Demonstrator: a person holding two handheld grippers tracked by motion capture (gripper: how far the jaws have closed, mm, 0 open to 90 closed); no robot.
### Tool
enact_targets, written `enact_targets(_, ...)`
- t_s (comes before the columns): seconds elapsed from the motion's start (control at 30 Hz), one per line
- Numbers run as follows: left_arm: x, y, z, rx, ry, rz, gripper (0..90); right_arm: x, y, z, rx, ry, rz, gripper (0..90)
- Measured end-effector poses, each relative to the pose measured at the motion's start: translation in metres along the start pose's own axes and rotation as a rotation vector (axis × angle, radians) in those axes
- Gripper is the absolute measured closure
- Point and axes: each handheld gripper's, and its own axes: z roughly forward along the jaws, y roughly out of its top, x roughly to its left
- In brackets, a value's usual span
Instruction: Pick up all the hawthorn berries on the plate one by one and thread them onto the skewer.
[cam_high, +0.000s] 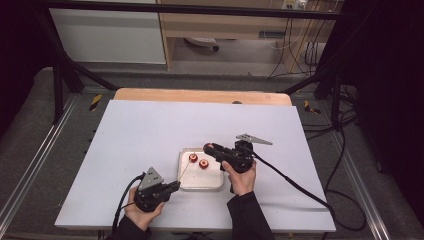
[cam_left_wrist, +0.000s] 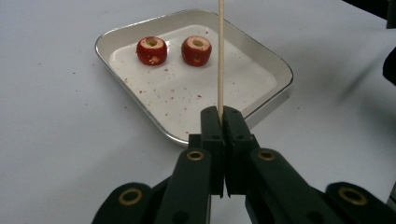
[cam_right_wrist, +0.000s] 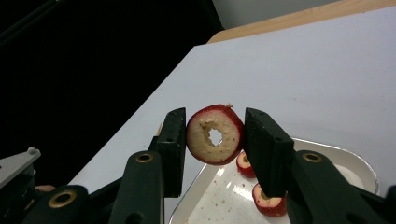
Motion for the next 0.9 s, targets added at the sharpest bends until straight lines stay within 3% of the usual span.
enact_targets(0.1,-0.004,0.000,0.003,-0.006,-0.006,-0.007,88.3,-0.001,-0.002,0.002,-0.045,0.001,0.006,60.5)
enact_targets(0.5,-0.024,-0.004,0.017,-0.020,0.009,-0.109,88.2,-0.001,-0.003,0.004,-0.175,0.025,0.024,60.5)
enact_targets(0.9,-0.024,-0.002,0.021,-0.057,0.023,-0.120,88.2,-0.002,-0.011,0.013,-0.291,0.077,0.065,60.6)
